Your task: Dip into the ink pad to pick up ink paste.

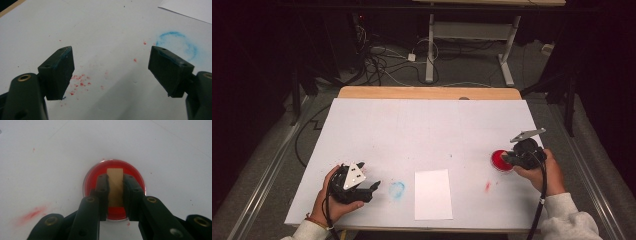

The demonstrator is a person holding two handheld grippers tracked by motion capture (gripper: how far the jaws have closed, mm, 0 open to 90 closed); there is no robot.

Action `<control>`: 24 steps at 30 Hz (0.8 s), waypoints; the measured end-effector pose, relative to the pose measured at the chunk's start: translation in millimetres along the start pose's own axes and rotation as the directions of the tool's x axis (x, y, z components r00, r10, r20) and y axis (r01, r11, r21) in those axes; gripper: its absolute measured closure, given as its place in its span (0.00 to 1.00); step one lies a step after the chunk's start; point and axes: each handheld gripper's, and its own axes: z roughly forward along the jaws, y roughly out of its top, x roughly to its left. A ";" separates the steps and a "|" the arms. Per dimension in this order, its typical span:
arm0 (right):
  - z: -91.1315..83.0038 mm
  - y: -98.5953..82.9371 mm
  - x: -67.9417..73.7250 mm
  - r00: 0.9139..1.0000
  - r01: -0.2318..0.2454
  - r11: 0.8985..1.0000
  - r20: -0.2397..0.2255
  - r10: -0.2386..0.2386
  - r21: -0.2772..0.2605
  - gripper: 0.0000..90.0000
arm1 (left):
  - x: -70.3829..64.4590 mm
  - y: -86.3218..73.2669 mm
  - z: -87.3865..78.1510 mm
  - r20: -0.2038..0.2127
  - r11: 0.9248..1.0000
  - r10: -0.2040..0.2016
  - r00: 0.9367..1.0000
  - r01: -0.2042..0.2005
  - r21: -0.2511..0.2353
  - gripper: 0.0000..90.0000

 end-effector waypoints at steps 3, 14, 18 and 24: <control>2.3 -0.1 0.5 1.000 0.005 1.000 -0.003 -0.005 0.009 0.85 | -0.7 -0.1 -0.2 0.000 1.000 0.002 1.000 -0.002 0.002 0.23; 6.6 0.5 2.1 1.000 0.011 1.000 -0.010 -0.011 0.028 0.85 | 0.1 -0.9 0.1 0.002 1.000 -0.001 1.000 0.001 0.004 0.23; 10.6 -0.2 2.3 1.000 0.021 0.999 -0.010 -0.021 0.045 0.85 | 0.3 -0.9 0.3 0.002 1.000 -0.002 1.000 0.002 0.004 0.23; 12.8 0.0 1.1 1.000 0.002 0.999 -0.017 -0.001 0.052 0.85 | 3.1 -1.5 2.2 0.003 1.000 -0.001 1.000 0.001 -0.006 0.23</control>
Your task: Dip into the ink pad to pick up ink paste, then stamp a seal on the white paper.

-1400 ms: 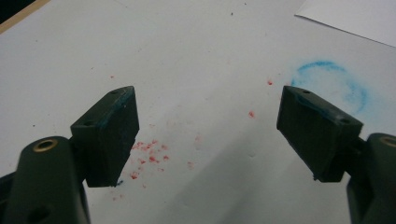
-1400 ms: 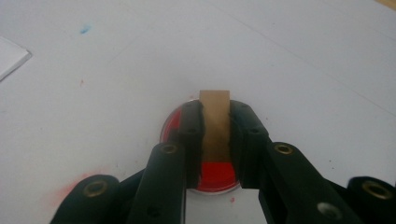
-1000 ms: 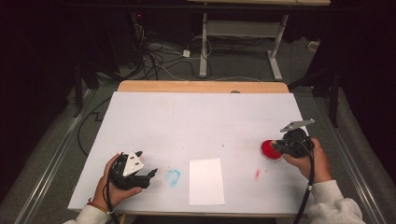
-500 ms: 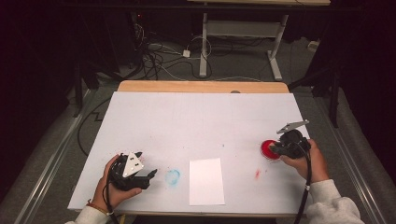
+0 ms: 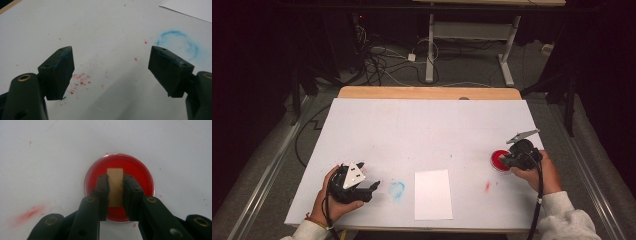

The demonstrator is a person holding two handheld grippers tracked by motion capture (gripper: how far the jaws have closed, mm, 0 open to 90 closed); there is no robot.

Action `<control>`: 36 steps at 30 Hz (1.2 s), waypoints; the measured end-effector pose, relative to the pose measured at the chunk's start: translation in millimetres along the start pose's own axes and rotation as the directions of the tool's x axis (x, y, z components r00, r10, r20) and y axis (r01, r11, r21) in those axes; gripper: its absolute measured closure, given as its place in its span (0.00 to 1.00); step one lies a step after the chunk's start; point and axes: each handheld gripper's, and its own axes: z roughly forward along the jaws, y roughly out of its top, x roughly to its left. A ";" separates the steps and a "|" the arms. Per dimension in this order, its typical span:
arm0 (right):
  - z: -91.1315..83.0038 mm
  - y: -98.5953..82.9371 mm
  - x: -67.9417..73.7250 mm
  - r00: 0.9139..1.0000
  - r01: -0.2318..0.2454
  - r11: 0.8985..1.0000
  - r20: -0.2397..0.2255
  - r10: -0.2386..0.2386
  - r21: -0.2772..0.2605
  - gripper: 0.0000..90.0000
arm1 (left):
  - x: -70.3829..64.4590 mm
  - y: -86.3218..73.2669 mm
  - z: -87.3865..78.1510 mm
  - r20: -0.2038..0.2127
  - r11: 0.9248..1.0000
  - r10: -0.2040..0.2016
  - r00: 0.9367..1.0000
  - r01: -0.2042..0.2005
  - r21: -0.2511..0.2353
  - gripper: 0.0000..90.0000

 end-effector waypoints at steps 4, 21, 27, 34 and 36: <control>0.7 0.7 2.7 1.000 0.009 1.000 0.018 -0.009 0.005 0.85 | 0.5 -1.6 -0.1 0.008 1.000 -0.016 1.000 0.016 0.005 0.23; 0.6 -2.1 2.1 1.000 0.003 1.000 0.014 -0.003 -0.015 0.85 | -0.6 -1.1 -1.5 0.010 1.000 -0.017 1.000 0.017 0.003 0.23; -7.3 -0.5 -1.5 1.000 -0.017 0.998 -0.005 0.016 -0.065 0.85 | -0.1 -2.2 -1.5 0.006 1.000 -0.027 1.000 0.027 0.005 0.23; -28.8 5.1 1.9 1.000 -0.009 0.986 0.004 0.010 -0.166 0.85 | -1.5 -1.1 -3.8 -0.006 1.000 -0.006 1.000 0.006 -0.001 0.23; -34.8 6.3 3.6 1.000 -0.005 0.982 -0.004 0.004 -0.190 0.85 | -1.9 -1.4 -4.1 -0.008 1.000 -0.006 1.000 0.006 -0.001 0.23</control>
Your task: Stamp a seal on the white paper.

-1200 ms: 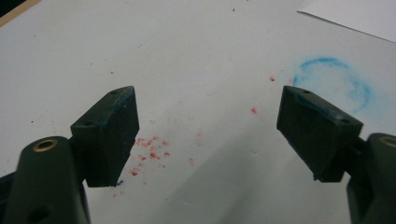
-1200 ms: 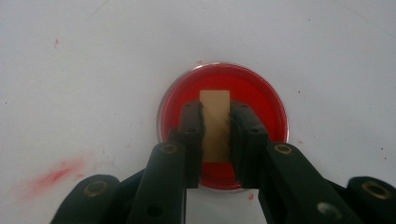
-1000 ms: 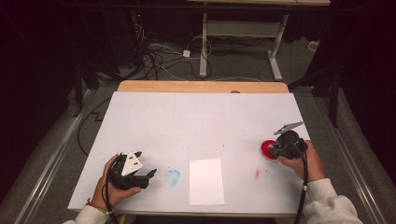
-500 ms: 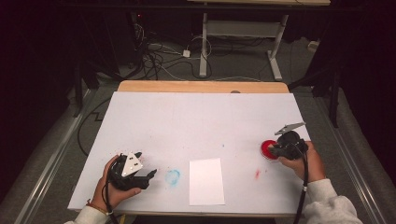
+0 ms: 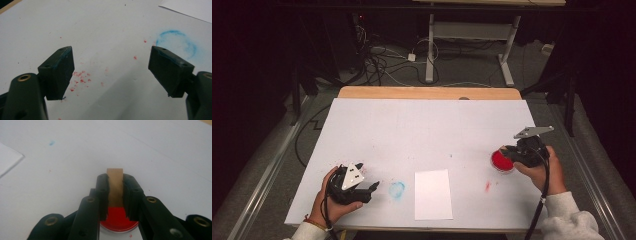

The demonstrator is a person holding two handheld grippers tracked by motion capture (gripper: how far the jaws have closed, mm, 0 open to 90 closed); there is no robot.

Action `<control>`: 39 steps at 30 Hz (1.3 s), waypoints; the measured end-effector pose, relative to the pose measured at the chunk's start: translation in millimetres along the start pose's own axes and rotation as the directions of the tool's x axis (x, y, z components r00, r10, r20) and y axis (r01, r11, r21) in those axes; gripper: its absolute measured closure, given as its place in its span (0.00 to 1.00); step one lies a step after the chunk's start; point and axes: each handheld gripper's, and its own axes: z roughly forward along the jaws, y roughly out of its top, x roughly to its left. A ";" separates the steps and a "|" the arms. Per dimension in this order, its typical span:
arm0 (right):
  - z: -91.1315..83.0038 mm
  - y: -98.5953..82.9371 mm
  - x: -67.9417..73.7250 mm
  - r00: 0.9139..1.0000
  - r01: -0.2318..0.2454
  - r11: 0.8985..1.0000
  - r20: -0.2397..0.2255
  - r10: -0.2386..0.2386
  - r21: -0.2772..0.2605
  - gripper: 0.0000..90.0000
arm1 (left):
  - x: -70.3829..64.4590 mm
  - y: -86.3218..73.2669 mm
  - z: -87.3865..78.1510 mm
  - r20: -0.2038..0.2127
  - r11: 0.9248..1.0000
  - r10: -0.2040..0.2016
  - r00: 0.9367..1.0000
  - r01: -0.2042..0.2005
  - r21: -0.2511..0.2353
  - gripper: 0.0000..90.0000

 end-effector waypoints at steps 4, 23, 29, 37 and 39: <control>-7.9 4.0 5.3 1.000 0.007 0.999 -0.024 -0.008 -0.042 0.85 | -1.9 -1.1 -0.8 0.004 1.000 -0.009 1.000 0.009 0.012 0.23; -4.4 24.6 41.1 0.992 0.037 0.990 -0.111 -0.053 -0.135 0.85 | -1.6 -0.1 -1.1 -0.006 1.000 0.006 1.000 -0.006 0.006 0.23; -0.1 31.3 60.8 0.983 0.080 0.987 -0.151 -0.102 -0.140 0.85 | -1.7 0.0 -1.1 -0.004 1.000 0.008 1.000 -0.008 0.008 0.23; 7.5 38.3 91.5 0.961 0.150 0.980 -0.215 -0.176 -0.133 0.85 | -1.3 -0.4 -1.5 -0.004 1.000 0.005 1.000 -0.005 0.005 0.23; 8.6 39.4 99.8 0.953 0.166 0.977 -0.235 -0.193 -0.133 0.85 | -1.3 -0.4 -1.6 -0.004 1.000 0.005 1.000 -0.005 0.004 0.23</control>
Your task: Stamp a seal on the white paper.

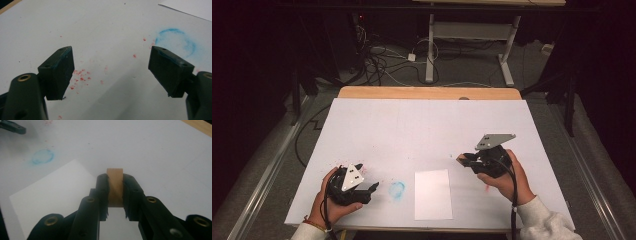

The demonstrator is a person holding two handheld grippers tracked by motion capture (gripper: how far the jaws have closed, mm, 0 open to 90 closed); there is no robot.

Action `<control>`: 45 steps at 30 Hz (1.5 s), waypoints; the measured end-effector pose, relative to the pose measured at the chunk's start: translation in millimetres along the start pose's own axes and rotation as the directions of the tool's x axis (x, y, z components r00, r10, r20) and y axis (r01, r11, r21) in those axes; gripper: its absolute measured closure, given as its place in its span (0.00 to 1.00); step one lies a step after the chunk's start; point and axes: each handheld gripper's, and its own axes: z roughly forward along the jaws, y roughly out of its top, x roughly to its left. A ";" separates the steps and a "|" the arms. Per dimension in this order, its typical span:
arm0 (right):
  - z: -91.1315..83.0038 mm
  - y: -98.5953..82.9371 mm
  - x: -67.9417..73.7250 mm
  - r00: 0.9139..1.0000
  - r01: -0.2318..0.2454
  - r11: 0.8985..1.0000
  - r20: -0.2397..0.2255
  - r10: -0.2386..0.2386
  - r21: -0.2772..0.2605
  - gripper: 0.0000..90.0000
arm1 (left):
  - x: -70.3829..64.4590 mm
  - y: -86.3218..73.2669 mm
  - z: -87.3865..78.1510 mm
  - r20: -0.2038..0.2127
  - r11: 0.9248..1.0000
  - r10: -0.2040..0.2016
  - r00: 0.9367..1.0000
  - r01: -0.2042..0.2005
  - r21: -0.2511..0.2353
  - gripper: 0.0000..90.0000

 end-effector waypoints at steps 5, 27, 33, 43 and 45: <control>7.7 5.1 19.8 0.997 0.063 0.998 -0.048 -0.062 0.022 0.85 | 0.0 0.0 -0.1 0.000 1.000 0.000 1.000 0.000 0.000 0.23; 61.3 1.5 71.9 0.967 0.219 0.961 -0.170 -0.191 0.167 0.85 | -0.5 0.3 -0.6 0.004 1.000 0.007 1.000 -0.007 0.003 0.23; 73.6 -1.0 76.6 0.960 0.249 0.944 -0.185 -0.211 0.216 0.85 | -0.5 0.1 -0.1 0.005 1.000 0.004 1.000 -0.004 0.008 0.23; 82.1 -3.3 77.8 0.956 0.261 0.932 -0.200 -0.214 0.251 0.85 | -0.9 0.0 0.0 0.007 1.000 0.008 1.000 -0.008 0.009 0.23; 82.2 -3.7 79.5 0.957 0.265 0.931 -0.187 -0.222 0.253 0.85 | -1.7 -0.1 0.2 0.013 1.000 -0.003 1.000 0.003 0.017 0.23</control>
